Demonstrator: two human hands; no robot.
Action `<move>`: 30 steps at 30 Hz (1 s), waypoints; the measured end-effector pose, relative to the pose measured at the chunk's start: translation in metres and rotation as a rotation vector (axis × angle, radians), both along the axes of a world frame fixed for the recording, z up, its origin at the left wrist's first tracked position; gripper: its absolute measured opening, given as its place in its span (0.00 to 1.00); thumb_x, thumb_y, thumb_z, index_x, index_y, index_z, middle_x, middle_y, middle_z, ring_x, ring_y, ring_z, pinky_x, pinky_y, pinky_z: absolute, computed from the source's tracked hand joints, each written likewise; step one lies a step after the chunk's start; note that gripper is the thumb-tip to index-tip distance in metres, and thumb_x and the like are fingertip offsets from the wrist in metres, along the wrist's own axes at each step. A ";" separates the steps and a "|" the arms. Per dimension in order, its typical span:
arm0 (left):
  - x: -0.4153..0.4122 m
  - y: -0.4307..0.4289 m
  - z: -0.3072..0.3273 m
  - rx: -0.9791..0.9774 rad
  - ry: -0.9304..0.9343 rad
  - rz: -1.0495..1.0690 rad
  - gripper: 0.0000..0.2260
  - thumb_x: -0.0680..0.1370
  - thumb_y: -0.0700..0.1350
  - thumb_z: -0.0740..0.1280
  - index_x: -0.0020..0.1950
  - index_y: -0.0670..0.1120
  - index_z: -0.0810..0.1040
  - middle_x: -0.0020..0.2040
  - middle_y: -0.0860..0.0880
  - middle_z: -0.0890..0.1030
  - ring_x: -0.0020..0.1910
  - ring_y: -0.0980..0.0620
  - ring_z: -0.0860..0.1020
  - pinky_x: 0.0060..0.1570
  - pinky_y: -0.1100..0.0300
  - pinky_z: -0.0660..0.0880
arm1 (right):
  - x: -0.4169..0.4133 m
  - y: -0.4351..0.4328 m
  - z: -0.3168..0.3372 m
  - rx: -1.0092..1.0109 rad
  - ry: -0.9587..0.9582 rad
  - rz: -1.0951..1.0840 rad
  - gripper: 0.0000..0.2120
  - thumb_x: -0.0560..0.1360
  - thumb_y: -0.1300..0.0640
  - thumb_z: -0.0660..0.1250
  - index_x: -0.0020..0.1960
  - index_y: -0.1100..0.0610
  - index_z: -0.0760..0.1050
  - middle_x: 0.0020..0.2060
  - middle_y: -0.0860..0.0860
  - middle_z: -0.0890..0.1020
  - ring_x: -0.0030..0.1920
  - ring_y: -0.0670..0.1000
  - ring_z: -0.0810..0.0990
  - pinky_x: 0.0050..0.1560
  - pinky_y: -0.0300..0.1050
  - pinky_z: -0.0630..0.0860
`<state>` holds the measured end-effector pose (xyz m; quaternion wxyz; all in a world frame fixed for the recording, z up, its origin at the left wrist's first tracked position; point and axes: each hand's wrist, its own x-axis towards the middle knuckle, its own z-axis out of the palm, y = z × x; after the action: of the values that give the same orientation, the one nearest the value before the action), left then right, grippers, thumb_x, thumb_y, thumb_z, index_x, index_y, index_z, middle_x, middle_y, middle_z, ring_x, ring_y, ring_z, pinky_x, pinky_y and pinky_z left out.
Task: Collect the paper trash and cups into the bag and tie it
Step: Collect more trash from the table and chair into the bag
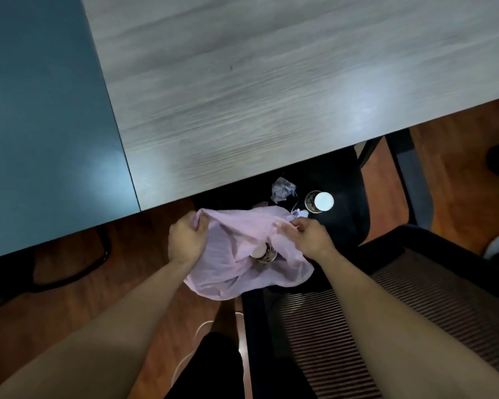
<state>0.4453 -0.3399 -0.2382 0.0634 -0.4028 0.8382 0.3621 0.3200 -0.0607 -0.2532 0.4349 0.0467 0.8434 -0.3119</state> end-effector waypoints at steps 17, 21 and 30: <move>-0.027 0.016 -0.020 0.178 0.139 -0.026 0.26 0.86 0.48 0.67 0.31 0.50 0.60 0.26 0.55 0.63 0.27 0.56 0.62 0.32 0.54 0.60 | -0.062 0.022 -0.083 0.379 0.193 0.121 0.29 0.80 0.60 0.73 0.79 0.53 0.70 0.70 0.65 0.68 0.67 0.72 0.75 0.67 0.59 0.77; -0.028 0.014 -0.019 0.269 0.140 0.018 0.26 0.86 0.50 0.67 0.31 0.48 0.63 0.27 0.51 0.64 0.28 0.53 0.63 0.32 0.55 0.60 | -0.067 0.036 -0.070 0.328 0.227 0.039 0.26 0.79 0.55 0.76 0.75 0.56 0.73 0.66 0.68 0.75 0.61 0.72 0.80 0.64 0.57 0.78; -0.033 0.025 -0.002 0.422 0.132 0.083 0.26 0.86 0.50 0.68 0.31 0.48 0.64 0.27 0.51 0.63 0.28 0.53 0.62 0.35 0.55 0.61 | -0.092 0.032 0.051 -0.099 0.401 -0.424 0.20 0.81 0.44 0.57 0.50 0.54 0.83 0.48 0.58 0.88 0.49 0.60 0.85 0.50 0.52 0.83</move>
<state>0.4124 -0.3147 -0.2407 0.0764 -0.3900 0.7290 0.5573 0.2285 -0.0283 -0.2024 0.1864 0.1379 0.8677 -0.4397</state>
